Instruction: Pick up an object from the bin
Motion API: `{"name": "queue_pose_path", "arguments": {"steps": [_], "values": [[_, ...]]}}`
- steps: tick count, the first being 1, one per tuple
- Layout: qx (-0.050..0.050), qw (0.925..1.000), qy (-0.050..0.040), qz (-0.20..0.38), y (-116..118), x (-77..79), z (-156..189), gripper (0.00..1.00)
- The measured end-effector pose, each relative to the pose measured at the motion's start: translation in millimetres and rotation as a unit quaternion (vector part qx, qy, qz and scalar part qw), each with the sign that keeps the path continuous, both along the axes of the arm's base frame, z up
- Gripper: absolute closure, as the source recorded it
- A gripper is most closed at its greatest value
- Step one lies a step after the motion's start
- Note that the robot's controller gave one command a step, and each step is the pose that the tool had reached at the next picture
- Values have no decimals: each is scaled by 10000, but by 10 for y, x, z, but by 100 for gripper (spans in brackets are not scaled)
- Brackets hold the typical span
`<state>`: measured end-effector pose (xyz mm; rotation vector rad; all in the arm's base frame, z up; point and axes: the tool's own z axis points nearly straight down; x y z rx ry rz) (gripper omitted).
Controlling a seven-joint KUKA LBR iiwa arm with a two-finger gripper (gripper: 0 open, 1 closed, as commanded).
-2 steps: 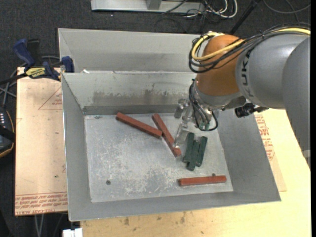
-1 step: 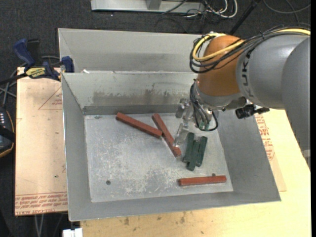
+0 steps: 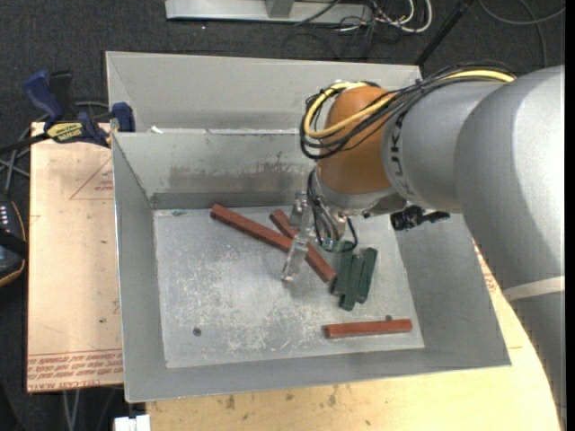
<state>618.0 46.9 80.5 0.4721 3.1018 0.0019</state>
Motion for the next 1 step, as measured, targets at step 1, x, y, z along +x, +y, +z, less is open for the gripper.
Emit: {"name": "queue_pose_path", "arguments": {"steps": [1], "values": [[28,9994,-47,-347,333,63,-178,100]]}}
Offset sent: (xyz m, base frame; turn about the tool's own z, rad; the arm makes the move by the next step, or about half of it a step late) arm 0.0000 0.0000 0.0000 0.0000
